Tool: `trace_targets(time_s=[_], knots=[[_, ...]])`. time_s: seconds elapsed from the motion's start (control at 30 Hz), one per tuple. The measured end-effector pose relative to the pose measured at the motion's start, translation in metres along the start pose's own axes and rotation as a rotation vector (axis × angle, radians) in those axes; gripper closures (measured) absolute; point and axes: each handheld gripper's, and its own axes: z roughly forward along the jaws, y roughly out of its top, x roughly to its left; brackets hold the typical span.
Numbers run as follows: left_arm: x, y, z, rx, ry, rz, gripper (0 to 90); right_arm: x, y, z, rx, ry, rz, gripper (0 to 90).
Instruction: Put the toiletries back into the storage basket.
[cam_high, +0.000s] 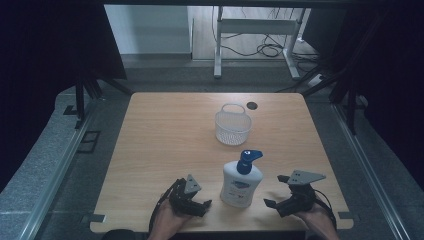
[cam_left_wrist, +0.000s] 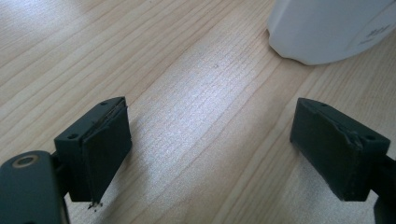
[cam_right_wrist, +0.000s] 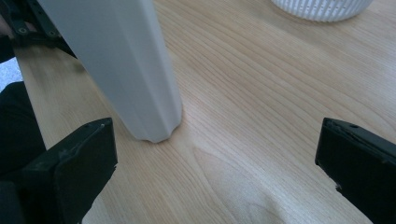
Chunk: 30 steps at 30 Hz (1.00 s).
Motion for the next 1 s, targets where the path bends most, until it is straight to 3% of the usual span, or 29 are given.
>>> trace_targets(time_s=[0.67, 1.0], knots=[[-0.001, 0.0, 0.0, -0.002, 0.005, -0.004, 12.1, 0.02, 0.023, 0.001, -0.015, 0.061, -0.039, 0.0], [0.0, 0.0, 0.0, -0.001, 0.005, -0.001, 12.1, 0.025, 0.044, 0.003, -0.056, 0.116, -0.049, 1.8]])
